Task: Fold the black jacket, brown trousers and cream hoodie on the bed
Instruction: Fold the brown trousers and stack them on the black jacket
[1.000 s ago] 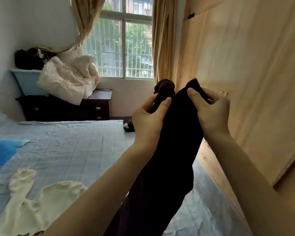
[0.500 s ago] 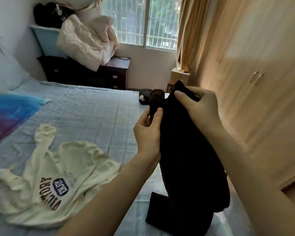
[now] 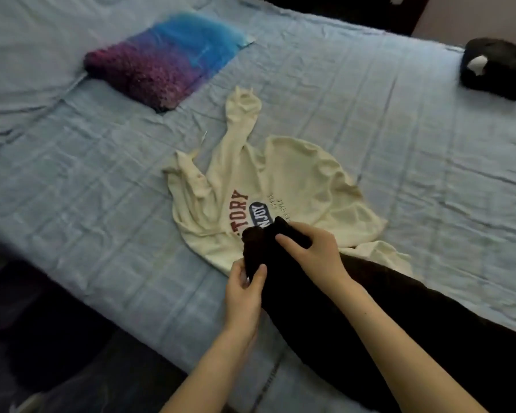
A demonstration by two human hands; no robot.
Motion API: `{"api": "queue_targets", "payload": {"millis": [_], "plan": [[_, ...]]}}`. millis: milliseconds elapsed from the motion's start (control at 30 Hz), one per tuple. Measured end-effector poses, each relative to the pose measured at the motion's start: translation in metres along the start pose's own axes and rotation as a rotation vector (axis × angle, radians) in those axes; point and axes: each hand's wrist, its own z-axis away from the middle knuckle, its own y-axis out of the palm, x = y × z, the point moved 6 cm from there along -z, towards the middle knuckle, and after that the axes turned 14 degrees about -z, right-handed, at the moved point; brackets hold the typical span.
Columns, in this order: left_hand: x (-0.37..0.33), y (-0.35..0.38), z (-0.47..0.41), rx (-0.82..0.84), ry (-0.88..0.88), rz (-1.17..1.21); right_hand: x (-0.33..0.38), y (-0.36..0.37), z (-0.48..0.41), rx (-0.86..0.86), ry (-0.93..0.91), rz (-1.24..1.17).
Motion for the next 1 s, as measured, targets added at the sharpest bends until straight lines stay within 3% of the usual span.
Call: {"api": "queue_targets", "payload": {"millis": [167, 233, 300, 400, 500, 567, 667, 767, 867, 933, 1000], "plan": [[0.078, -0.070, -0.061, 0.138, -0.375, -0.155, -0.072, 0.070, -0.038, 0.201, 0.123, 0.307], [0.076, -0.094, -0.075, 0.171, -0.392, -0.434, -0.081, 0.073, -0.035, 0.190, 0.100, 0.390], [0.054, -0.112, -0.098, 0.118, -0.202, -0.883, -0.083, 0.063, -0.029, 0.159, 0.063, 0.439], [0.012, -0.085, -0.129, 0.298, 0.274, -1.122, -0.087, 0.033, -0.021, 0.140, 0.096, 0.413], [0.002, -0.042, -0.159, 0.549, 0.470, -1.120, -0.101, -0.002, -0.010, 0.162, 0.132, 0.454], [0.000, -0.021, -0.175, 0.602, 0.568, -1.009, -0.114, -0.017, -0.005, 0.164, 0.143, 0.494], [-0.008, -0.003, -0.189, 0.636, 0.483, -0.823, -0.126, -0.025, -0.006, 0.114, 0.145, 0.467], [-0.036, 0.011, -0.195, 0.610, 0.570, -0.787, -0.114, -0.039, -0.022, -0.010, 0.097, 0.443], [-0.075, 0.030, -0.211, 0.564, 0.628, -0.713, -0.082, -0.076, -0.061, -0.271, -0.027, 0.482], [-0.095, 0.045, -0.234, 0.468, 0.650, -0.737, -0.065, -0.092, -0.097, -0.360, -0.120, 0.593], [-0.104, 0.061, -0.266, 0.342, 0.607, -0.856, -0.071, -0.094, -0.133, -0.366, -0.081, 0.683]]}}
